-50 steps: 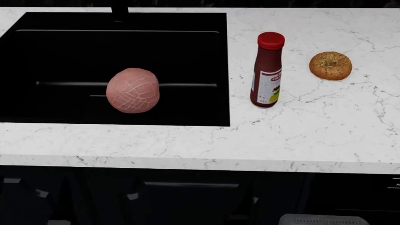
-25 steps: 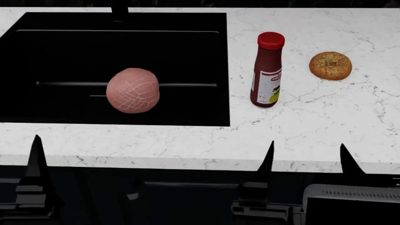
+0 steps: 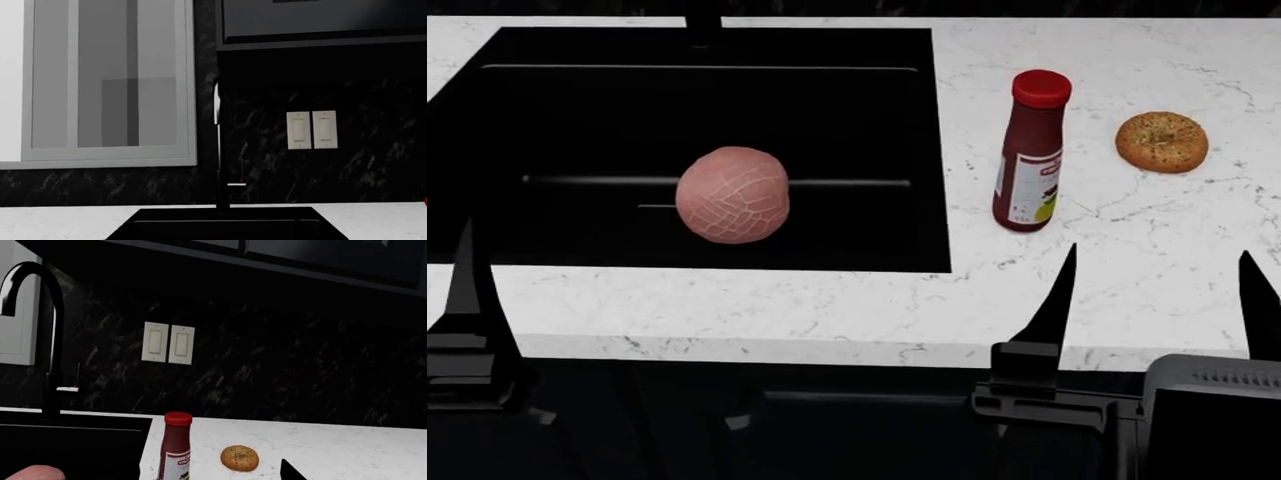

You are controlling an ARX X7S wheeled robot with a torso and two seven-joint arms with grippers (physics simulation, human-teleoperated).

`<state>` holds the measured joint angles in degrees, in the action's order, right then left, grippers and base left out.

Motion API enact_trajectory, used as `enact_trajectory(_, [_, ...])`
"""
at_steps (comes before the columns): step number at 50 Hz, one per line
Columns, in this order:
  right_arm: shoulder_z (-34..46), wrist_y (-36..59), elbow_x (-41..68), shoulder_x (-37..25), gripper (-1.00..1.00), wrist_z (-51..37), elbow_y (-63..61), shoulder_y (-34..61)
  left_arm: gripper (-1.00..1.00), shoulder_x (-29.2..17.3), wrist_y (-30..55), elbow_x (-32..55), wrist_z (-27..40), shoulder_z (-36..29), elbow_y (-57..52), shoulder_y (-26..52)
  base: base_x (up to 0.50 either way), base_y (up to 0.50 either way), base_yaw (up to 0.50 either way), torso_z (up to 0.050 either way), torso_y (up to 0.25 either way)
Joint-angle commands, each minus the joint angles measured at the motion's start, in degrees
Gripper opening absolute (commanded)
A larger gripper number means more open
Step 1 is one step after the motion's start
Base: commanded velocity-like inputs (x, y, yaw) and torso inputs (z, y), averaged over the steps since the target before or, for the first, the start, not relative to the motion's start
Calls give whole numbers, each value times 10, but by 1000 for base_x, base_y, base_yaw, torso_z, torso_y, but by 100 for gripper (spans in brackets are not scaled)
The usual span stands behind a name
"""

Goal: Turn the sink spout to the right.

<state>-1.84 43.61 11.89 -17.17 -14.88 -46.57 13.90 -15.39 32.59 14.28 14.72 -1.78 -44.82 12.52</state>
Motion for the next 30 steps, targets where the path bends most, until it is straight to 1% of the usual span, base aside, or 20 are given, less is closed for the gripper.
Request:
enact_trajectory(1, [-4,10,8,-9,100,3,-6,12,100,-8,32,16,0,-1,-17,21,78,375,0,0,0])
enact_trajectory(30, [-2,-14,-6,-15,100,-13,3,-14,100,-27,50,3,12,-20,-26,34,79,377,0,0,0])
